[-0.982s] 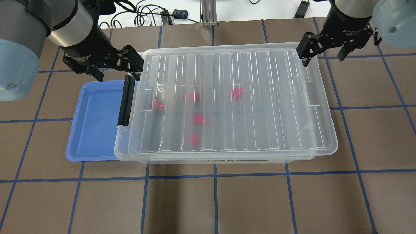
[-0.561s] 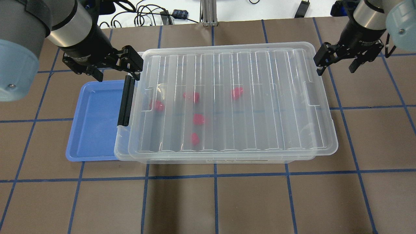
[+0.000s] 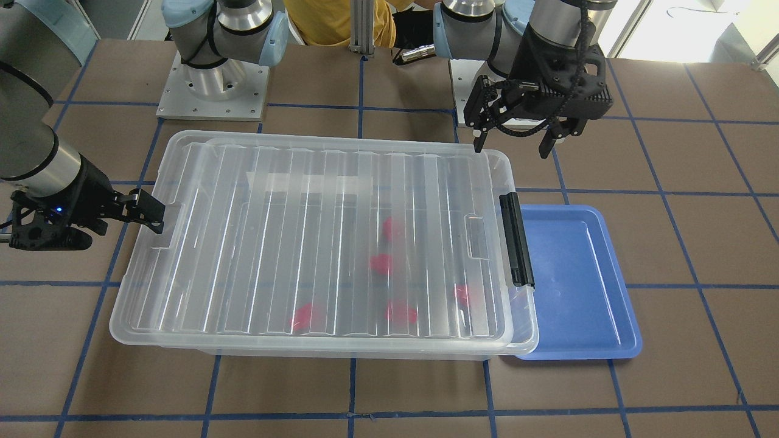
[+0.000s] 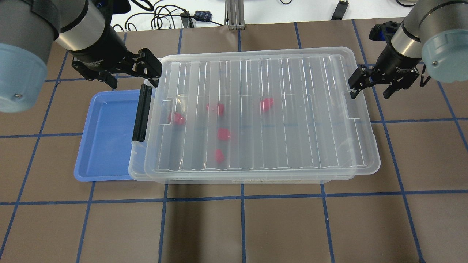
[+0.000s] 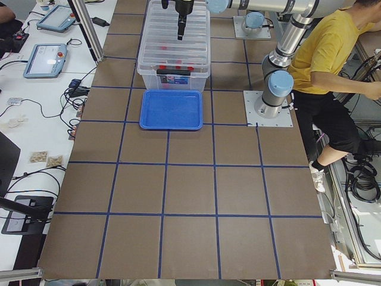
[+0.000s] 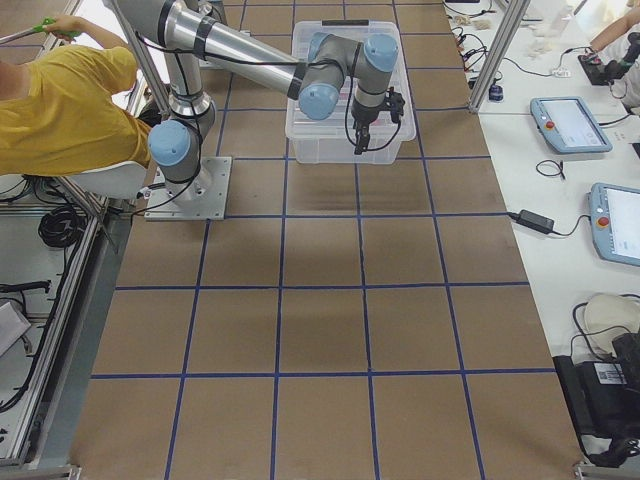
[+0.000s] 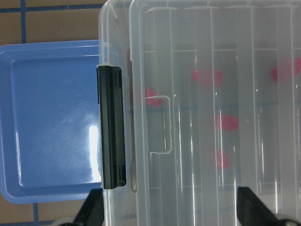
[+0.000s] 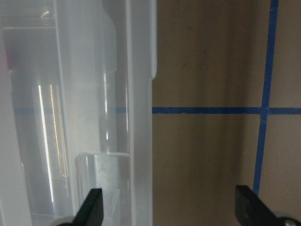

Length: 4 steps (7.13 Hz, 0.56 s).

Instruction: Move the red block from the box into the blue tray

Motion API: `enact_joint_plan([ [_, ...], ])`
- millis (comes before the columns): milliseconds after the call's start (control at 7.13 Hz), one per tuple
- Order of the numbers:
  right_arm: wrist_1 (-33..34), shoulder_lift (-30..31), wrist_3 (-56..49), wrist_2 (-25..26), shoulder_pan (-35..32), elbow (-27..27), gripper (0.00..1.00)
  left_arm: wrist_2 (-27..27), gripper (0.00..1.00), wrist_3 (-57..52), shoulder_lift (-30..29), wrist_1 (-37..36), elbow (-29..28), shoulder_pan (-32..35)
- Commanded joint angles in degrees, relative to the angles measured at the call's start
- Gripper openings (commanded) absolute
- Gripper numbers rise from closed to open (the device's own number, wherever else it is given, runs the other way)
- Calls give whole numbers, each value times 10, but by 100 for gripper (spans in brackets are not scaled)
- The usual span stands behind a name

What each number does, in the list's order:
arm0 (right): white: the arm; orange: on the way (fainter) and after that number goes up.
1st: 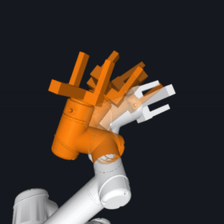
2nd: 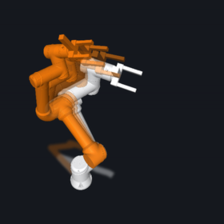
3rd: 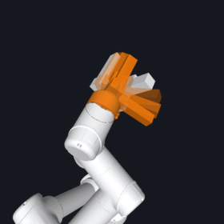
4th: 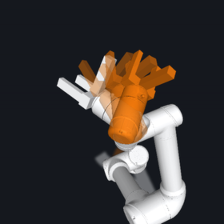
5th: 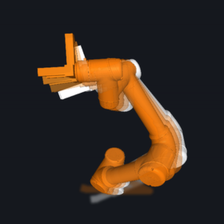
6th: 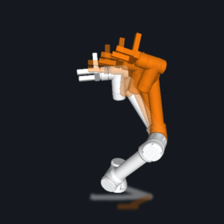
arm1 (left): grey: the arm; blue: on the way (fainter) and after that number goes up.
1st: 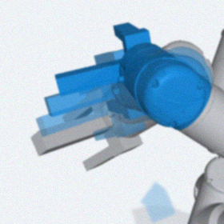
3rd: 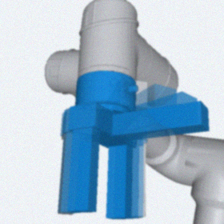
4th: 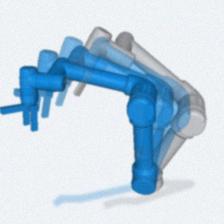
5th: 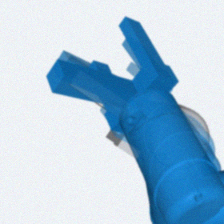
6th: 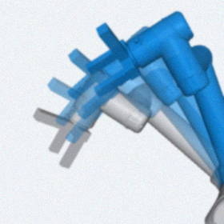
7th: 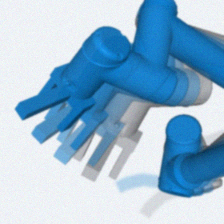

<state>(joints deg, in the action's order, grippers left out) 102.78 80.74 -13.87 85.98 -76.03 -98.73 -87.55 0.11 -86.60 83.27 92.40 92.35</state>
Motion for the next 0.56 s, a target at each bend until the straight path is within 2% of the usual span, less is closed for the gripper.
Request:
enact_joint_plan([
  [0,3,-4,1,2,2,-2,100,3,100,1,-3,-1,1,4],
  [421,9,-6,8,9,2,-1,100,4,100,1,-8,-1,1,7],
])
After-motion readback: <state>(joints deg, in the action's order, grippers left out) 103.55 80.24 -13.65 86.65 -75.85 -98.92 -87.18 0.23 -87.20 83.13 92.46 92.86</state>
